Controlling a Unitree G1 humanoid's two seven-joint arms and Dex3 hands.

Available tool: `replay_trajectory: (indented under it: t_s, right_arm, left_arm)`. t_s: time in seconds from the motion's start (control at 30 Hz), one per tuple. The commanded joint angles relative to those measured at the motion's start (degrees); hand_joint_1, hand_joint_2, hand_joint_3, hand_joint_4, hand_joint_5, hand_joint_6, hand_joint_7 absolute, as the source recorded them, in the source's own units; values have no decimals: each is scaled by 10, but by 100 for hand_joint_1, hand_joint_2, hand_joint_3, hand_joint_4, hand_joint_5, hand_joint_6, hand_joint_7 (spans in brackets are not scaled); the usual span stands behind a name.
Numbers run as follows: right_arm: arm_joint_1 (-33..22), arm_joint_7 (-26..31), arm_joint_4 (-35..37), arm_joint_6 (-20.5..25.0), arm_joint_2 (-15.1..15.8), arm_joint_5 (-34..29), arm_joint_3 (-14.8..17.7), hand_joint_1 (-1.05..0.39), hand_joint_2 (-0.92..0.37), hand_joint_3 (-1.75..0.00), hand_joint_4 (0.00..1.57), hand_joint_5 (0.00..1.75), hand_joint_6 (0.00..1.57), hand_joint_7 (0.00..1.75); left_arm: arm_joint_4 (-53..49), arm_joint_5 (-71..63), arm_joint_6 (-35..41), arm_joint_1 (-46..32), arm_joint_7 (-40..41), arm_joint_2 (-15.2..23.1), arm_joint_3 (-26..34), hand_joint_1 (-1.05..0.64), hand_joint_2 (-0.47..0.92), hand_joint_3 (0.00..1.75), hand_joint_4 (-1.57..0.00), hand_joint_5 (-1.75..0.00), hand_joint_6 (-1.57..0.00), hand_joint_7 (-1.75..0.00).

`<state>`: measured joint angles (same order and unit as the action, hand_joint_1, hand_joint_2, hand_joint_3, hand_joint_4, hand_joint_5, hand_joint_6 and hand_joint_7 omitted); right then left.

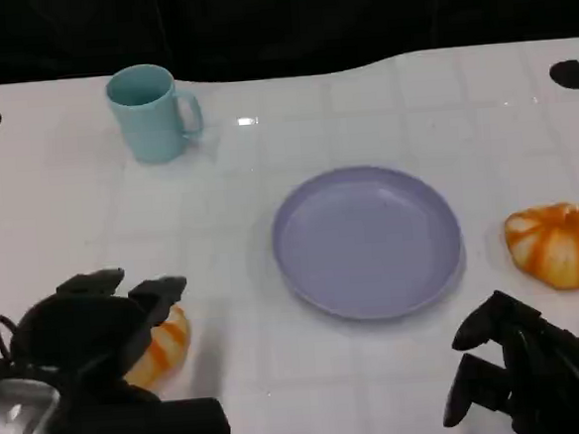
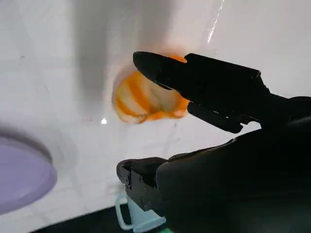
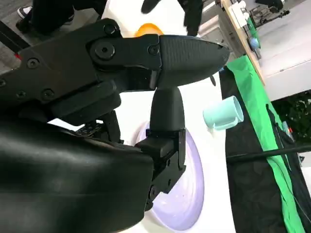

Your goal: Grasp the bread from the table and place it into the plate.

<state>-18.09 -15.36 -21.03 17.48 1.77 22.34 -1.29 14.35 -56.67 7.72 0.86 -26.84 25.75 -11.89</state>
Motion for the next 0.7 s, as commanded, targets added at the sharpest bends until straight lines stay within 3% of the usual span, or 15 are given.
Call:
replay_trajectory:
  t_s: [0.03,0.7]
  right_arm:
    - [0,2,-5,2,4,4,4,-52,-92,-51,63,175,39,171]
    - [-2,-4,-4,-4,6,5,4,-52,-92,-52,62,175,39,171]
  left_arm:
    - [-67,-8,12,33,27,-2,-23,-51,88,0,-5,-2,-12,0]
    - [-301,28,-2,131,143,-9,-89,-48,87,0,-18,-8,-22,-3]
